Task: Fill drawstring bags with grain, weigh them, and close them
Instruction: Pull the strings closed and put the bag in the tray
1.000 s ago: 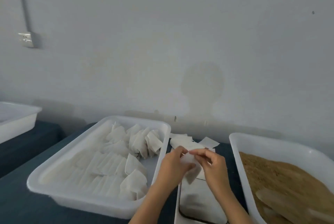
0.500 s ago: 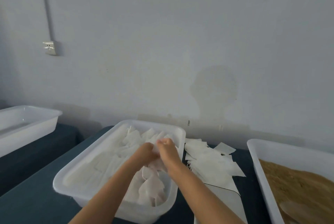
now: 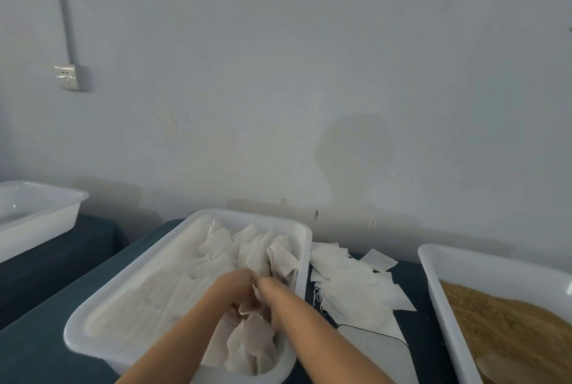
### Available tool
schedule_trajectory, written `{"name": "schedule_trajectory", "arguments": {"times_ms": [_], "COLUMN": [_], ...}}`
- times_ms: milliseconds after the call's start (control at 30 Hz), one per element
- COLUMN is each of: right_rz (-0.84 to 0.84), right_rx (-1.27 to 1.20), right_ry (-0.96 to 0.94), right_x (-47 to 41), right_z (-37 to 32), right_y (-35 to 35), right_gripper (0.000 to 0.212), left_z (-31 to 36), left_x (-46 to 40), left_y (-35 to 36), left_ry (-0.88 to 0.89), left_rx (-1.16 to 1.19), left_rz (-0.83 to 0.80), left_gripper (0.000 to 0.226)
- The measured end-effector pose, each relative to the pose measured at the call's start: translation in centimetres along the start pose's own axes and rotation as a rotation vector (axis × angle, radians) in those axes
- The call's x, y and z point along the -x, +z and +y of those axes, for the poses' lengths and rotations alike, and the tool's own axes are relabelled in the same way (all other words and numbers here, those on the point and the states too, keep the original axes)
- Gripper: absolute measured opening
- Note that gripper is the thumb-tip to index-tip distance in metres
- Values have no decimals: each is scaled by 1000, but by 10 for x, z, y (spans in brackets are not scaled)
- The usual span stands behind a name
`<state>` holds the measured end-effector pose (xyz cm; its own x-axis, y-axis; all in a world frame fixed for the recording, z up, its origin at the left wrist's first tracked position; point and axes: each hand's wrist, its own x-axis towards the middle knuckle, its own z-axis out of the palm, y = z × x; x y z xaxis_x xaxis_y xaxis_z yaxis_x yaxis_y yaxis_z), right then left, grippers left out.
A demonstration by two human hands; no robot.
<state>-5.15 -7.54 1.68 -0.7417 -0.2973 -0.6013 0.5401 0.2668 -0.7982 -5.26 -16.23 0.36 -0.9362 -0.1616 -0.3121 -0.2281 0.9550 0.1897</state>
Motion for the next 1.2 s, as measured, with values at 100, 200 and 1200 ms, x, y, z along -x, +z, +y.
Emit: {"name": "schedule_trajectory", "arguments": {"times_ms": [100,200,1200], "right_rz": [-69,-70,625], "right_rx": [-91,-59,1043], "right_ry": [-3,-135,-386], "right_x": [7,9,-33], "right_z": [-1,1,32], "right_y": [-2,-3,-177], "right_gripper": [46,41,11], "left_z": [4,8,48], "left_x": [-5,-8,-20], "left_y": [4,1,16], "left_ry": [-108,-101,95], "left_rx": [-124,-126,258], "left_rz": [18,196,645], "left_gripper": [24,27,3]}}
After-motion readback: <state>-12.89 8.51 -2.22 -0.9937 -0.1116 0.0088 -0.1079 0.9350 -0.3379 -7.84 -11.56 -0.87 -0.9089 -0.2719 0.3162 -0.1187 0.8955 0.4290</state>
